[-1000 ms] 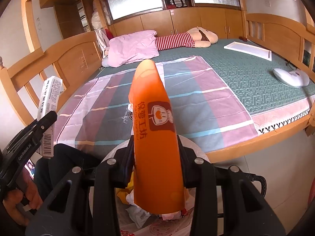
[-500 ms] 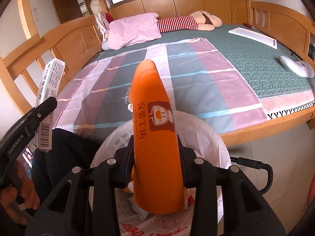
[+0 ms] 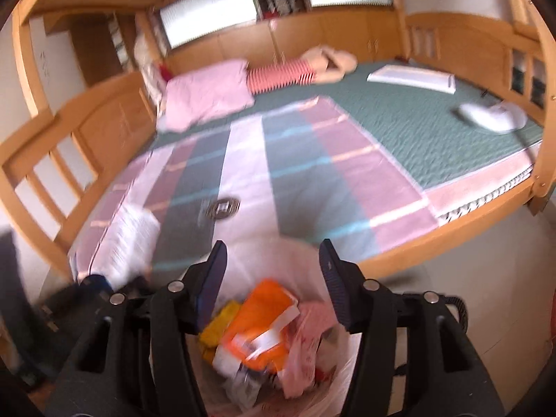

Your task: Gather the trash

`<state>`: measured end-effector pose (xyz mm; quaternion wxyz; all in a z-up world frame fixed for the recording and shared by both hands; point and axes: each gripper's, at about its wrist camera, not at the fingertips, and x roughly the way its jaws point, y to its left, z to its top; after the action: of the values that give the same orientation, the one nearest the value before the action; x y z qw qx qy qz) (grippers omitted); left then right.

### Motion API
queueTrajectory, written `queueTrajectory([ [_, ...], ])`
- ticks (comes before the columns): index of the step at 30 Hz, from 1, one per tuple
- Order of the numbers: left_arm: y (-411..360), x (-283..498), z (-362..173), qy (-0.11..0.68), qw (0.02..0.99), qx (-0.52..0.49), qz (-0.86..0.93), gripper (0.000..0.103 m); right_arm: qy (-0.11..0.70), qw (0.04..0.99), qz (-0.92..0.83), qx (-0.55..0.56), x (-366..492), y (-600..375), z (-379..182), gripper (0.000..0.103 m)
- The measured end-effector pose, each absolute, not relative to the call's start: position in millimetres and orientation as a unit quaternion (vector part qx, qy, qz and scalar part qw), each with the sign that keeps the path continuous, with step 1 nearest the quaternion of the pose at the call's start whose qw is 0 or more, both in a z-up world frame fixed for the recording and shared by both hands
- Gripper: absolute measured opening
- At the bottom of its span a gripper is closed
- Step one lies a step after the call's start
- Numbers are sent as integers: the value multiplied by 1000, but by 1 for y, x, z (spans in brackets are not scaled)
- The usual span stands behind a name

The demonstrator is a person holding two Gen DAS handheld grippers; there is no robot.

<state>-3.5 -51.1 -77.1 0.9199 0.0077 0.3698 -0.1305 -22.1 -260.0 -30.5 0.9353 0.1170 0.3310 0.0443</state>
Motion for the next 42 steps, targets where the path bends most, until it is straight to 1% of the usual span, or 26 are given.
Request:
queueTrajectory([
  [4, -68, 3, -105, 424, 889, 28, -169, 42, 315, 940, 42, 123, -25, -264, -25, 56],
  [8, -77, 3, -116, 443, 875, 41, -191, 48, 321, 938, 41, 127, -23, -266, -31, 57],
  [9, -78, 3, -116, 443, 874, 42, -197, 52, 321, 938, 40, 128, -23, -266, -31, 60],
  [11, -78, 1, -115, 437, 876, 44, -198, 71, 319, 938, 39, 128, -23, -264, -30, 64],
  [12, -78, 0, -113, 430, 880, 46, -195, 74, 317, 939, 38, 128, -23, -264, -30, 66],
  [13, -77, -1, -110, 425, 883, 46, -191, 80, 316, 939, 38, 127, -23, -264, -29, 68],
  [14, -76, -3, -107, 416, 890, 49, -182, 87, 315, 940, 37, 126, -24, -264, -29, 72],
  [15, -76, -4, -104, 408, 895, 51, -172, 90, 314, 941, 35, 123, -24, -264, -29, 78],
  [17, -71, -5, -94, 383, 912, 54, -138, 93, 317, 941, 30, 113, -23, -262, -31, 83],
  [20, -59, -10, -76, 336, 937, 51, -81, 99, 317, 944, 24, 85, -25, -252, -34, 87],
  [21, -53, -15, -66, 309, 948, 47, -54, 99, 316, 945, 21, 74, -26, -249, -34, 90],
  [22, -49, -16, -60, 295, 954, 44, -42, 99, 314, 947, 20, 64, -27, -245, -34, 90],
  [24, -39, -22, -46, 266, 963, 37, -16, 99, 310, 949, 19, 47, -28, -239, -33, 95],
  [27, -28, -30, -32, 245, 969, 22, 2, 99, 299, 953, 29, 38, -30, -232, -30, 97],
  [30, -20, -35, -24, 239, 971, 8, 10, 99, 282, 958, 36, 40, -34, -230, -25, 99],
  [33, -16, -39, -21, 238, 971, 0, 12, 99, 268, 962, 36, 41, -37, -230, -20, 99],
  [42, -10, -39, -22, 244, 969, -11, 17, 99, 266, 962, 34, 40, -37, -229, -21, 99],
])
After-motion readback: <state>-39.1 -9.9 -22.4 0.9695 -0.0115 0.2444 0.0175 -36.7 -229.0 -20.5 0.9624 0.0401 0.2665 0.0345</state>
